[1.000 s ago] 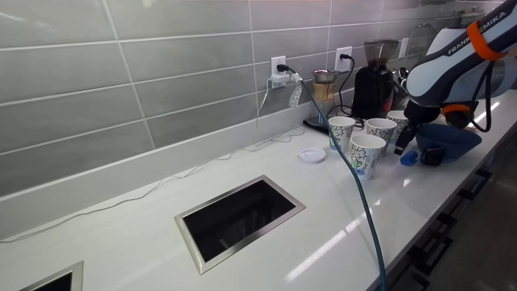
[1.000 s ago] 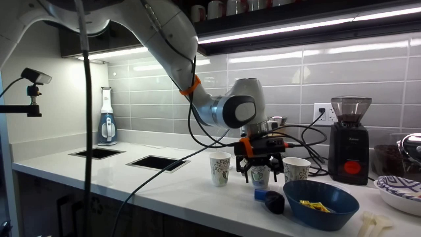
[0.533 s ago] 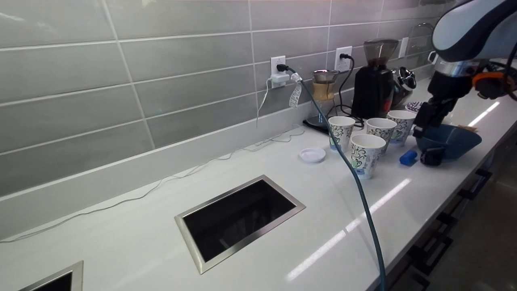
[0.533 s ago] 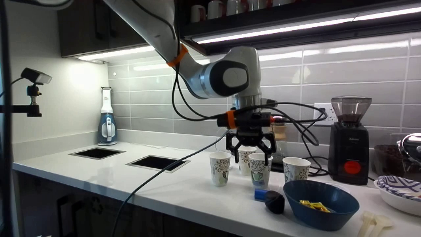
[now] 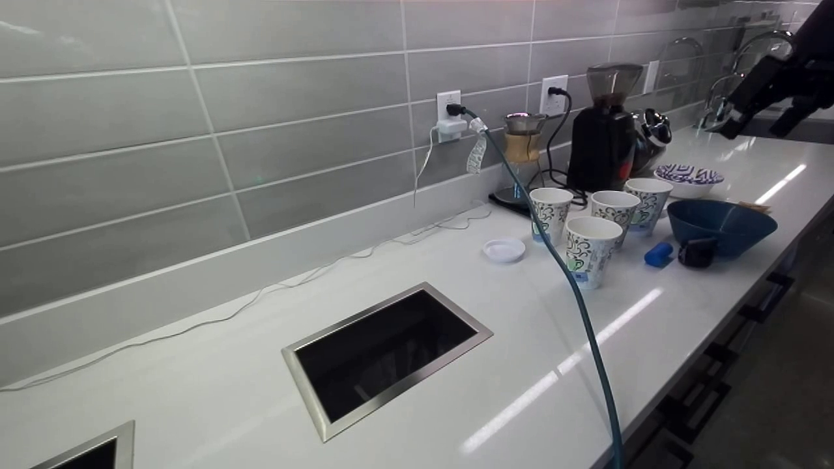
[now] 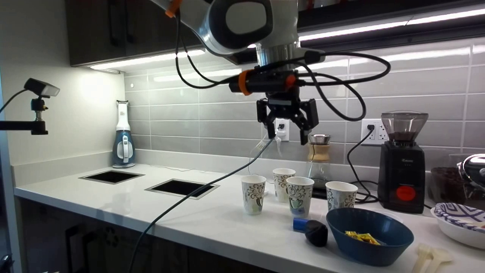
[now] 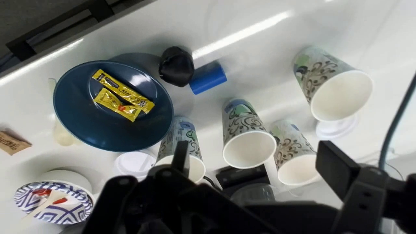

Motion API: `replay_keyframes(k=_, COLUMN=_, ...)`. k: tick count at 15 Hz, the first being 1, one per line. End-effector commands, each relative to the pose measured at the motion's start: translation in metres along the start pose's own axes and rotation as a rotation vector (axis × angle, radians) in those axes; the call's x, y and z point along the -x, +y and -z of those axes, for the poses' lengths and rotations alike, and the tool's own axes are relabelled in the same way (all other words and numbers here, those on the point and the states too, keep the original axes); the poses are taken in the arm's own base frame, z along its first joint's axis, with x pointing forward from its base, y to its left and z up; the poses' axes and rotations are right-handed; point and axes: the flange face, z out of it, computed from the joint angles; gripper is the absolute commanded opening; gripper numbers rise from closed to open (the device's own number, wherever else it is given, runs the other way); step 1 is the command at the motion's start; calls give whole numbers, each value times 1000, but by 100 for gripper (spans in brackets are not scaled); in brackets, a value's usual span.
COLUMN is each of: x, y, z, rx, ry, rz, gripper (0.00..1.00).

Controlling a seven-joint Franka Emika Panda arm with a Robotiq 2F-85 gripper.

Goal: Remove the blue cylinder block from the blue bowl and place it on the table

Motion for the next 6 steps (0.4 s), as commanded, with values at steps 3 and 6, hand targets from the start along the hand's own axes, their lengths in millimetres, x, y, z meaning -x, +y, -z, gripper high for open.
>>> replay_keyframes(k=3, x=15, y=-9, z=24, rx=-90, ry=33, rz=17, gripper=100)
replay_keyframes(k=6, x=22, y=-13, z=28, rx=-112, ry=41, rz=32, gripper=100)
